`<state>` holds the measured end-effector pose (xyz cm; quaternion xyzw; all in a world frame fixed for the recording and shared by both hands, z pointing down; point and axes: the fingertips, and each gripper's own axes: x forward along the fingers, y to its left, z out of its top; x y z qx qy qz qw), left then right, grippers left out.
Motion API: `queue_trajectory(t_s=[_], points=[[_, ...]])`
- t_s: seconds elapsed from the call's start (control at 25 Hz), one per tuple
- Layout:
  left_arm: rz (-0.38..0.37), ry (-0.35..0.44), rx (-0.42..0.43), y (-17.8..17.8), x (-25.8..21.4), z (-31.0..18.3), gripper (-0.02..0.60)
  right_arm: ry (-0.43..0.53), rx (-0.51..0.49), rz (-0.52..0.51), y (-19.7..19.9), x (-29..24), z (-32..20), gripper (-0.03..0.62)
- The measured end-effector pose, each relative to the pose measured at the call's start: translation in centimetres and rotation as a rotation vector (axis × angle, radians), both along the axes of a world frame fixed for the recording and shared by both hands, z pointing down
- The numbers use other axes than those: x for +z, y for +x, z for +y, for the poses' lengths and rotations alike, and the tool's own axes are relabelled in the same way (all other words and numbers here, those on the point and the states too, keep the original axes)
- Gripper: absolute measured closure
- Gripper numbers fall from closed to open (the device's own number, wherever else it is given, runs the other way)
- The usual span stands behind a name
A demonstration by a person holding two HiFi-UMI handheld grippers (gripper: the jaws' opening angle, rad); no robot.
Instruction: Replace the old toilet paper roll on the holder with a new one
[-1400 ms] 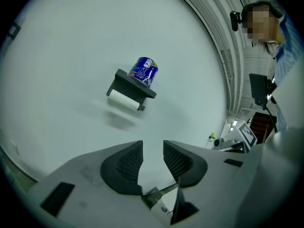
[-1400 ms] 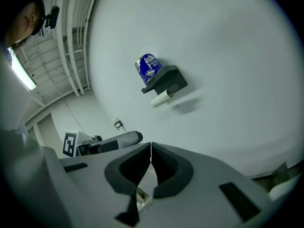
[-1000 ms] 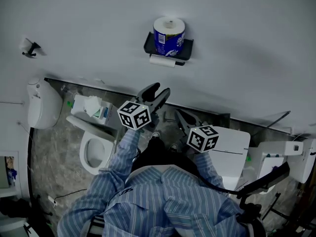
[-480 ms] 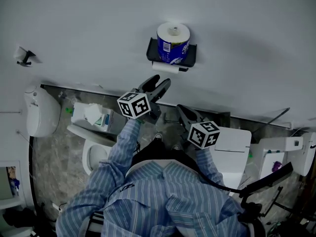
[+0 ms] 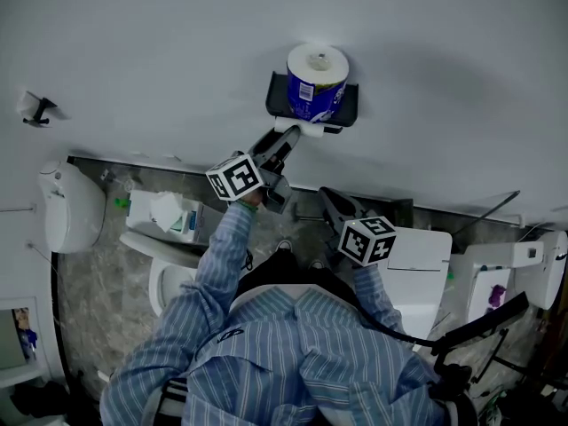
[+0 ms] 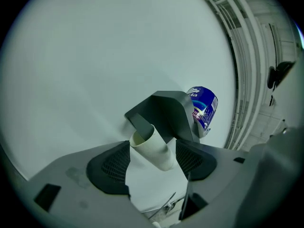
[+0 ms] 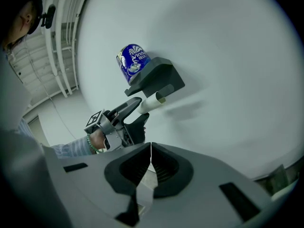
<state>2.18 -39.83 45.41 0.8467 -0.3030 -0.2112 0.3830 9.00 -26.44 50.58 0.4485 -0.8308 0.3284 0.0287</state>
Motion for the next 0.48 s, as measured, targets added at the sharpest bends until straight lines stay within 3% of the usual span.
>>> queue_trajectory(t_s=[0.24,0.4,0.44,0.48], points=[[0.125,-0.051,0.008,0.1,-0.4,-0.8,0.305,-0.015,0.004,0.01,-0.1,0.5,-0.1,0.586],[0.095,-0.077,-0.028,-1.0,0.5,-1.2,0.312,-0.027,0.014,0.014,0.2,0.8,-0.1,0.586],[0.1,-0.087,-0.028,-1.1,0.6,-1.2,0.33,-0.029,0.018,0.014,0.3,0.9,-0.1,0.586],[0.154,-0.098,-0.013,-0.8,0.2,-1.0,0.368,-0.031,0.02,0.015,0.4,1.0,-0.1,0.586]])
